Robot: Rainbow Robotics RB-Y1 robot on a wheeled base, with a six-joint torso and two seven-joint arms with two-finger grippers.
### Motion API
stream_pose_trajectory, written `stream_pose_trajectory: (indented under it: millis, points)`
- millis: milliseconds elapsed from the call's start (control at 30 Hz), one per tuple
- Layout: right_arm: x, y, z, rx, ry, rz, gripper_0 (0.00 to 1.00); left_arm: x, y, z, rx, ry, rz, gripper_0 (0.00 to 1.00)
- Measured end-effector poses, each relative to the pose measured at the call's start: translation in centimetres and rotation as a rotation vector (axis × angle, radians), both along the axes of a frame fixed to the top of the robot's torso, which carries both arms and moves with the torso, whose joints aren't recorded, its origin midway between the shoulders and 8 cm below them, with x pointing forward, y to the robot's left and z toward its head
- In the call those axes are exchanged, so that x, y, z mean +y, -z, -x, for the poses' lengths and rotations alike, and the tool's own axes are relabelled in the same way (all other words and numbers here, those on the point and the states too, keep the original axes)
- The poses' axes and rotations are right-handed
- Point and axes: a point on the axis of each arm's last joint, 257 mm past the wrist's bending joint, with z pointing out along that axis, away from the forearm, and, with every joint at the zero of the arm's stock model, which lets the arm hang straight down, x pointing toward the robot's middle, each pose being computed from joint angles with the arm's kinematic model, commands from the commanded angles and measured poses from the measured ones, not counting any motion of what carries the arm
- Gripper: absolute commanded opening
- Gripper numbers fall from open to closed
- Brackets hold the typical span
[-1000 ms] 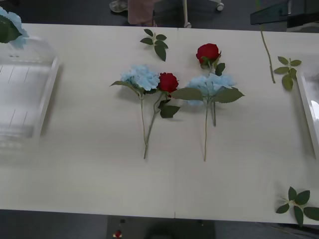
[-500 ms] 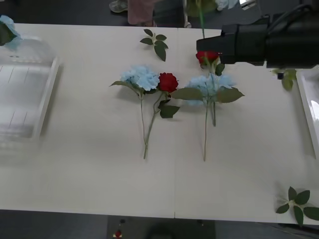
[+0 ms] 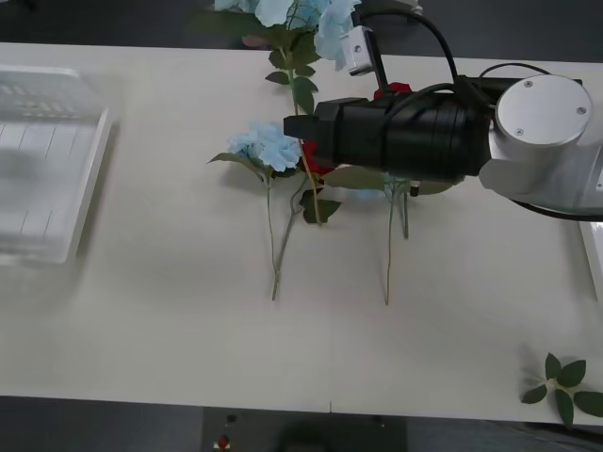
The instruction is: Put the red flowers into the right box and the blue flowers into the left box
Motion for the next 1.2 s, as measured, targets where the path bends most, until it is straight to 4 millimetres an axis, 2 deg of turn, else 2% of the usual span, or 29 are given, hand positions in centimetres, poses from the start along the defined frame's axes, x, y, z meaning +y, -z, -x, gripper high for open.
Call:
stream_pose_trajectory:
  millis: [300, 400, 433, 467, 533, 733, 1000, 1100, 1200]
  points:
    - [3.0, -0.2, -1.1, 0.003, 0.011, -0.051, 0.00, -0.8, 0.5, -0.5, -0.002, 0.019, -0.002, 0.01]
    - [4.2, 0.0, -1.6, -0.005, 0.007, -0.054, 0.00, -1.7, 1.2, -0.9, 0.007, 0.049, -0.023, 0.45]
    - [4.6, 0.1, -1.7, -0.003, 0.006, -0.057, 0.00, -2.0, 1.6, -1.0, 0.012, 0.058, -0.028, 0.69]
    - [5.0, 0.2, -1.7, 0.000, 0.005, -0.061, 0.00, -2.2, 1.9, -1.0, 0.016, 0.062, -0.029, 0.85]
    - [5.7, 0.4, -1.8, 0.007, 0.002, -0.068, 0.00, -2.7, 2.2, -1.1, 0.012, 0.054, -0.012, 0.93]
    - [6.9, 0.9, -1.9, 0.006, -0.003, -0.069, 0.00, -3.1, 2.4, -1.2, 0.001, 0.045, 0.021, 0.93]
    - [7.1, 2.0, -2.0, -0.001, 0.009, -0.043, 0.00, -3.1, 2.4, -1.1, 0.008, 0.044, 0.022, 0.93]
    - [7.3, 2.2, -1.8, -0.004, 0.001, -0.032, 0.00, -3.2, 2.4, 0.3, 0.070, 0.038, 0.049, 0.93]
    - [7.3, 2.1, -1.8, -0.006, 0.002, -0.034, 0.00, -3.6, 0.7, 1.9, 0.131, 0.063, 0.083, 0.93]
